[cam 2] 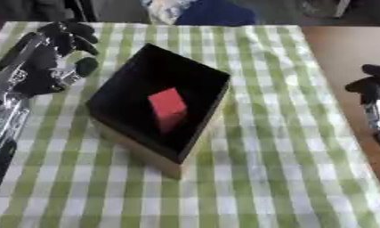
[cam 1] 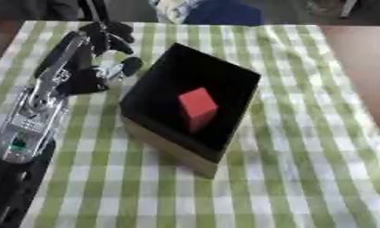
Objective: Pick up objects on the table and place them in the box.
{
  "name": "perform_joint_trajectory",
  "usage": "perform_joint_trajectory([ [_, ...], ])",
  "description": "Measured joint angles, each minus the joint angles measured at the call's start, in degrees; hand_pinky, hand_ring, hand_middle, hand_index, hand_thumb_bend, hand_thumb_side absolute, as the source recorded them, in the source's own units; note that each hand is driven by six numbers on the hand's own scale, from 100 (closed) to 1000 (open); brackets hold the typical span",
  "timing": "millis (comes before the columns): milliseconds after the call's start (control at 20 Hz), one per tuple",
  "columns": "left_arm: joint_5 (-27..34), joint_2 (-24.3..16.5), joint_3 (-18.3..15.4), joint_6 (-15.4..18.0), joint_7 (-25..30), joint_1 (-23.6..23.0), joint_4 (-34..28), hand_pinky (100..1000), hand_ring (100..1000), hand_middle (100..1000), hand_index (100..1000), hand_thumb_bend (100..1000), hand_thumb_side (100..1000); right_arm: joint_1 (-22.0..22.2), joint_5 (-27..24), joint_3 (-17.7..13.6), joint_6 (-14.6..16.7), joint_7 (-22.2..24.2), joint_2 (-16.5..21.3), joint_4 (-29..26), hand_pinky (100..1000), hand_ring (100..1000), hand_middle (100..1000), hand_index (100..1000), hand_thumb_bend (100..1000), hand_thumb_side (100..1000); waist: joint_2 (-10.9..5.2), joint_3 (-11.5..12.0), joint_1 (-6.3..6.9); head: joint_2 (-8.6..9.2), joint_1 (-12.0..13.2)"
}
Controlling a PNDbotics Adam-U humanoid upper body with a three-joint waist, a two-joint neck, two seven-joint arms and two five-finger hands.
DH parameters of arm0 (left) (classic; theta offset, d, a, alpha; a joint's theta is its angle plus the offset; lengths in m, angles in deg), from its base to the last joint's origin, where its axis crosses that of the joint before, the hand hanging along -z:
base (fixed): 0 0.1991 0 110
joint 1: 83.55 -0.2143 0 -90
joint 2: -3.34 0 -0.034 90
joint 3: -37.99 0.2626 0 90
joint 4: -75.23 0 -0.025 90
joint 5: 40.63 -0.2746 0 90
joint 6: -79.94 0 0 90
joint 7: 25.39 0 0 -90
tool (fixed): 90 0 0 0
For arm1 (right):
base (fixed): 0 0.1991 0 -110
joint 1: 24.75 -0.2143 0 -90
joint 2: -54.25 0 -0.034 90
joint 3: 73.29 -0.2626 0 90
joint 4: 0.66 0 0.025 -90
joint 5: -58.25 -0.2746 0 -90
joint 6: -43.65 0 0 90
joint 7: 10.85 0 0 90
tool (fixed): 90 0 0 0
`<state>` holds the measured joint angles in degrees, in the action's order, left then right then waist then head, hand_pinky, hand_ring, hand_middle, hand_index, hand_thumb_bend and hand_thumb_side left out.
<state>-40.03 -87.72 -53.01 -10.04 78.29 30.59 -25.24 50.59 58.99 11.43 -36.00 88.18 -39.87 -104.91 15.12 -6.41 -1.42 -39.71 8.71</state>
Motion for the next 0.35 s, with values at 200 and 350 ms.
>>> perform_joint_trajectory([
  [200, -0.08, 1.87, -0.55, -0.13, -0.15, -1.21, -0.36, 786, 627, 635, 764, 578, 443, 0.0, -0.02, 0.0, -0.01, -0.01, -0.03, -0.01, 845, 715, 603, 823, 100, 529, 0.03, 0.08, -0.14, -0.02, -0.01],
  [350, -0.07, 2.69, -0.68, -0.19, -0.59, -1.92, -0.46, 784, 621, 629, 759, 575, 447, 0.0, -0.02, 0.01, -0.01, -0.01, -0.03, -0.02, 845, 715, 603, 823, 100, 529, 0.04, 0.41, -0.22, -0.03, 0.0],
])
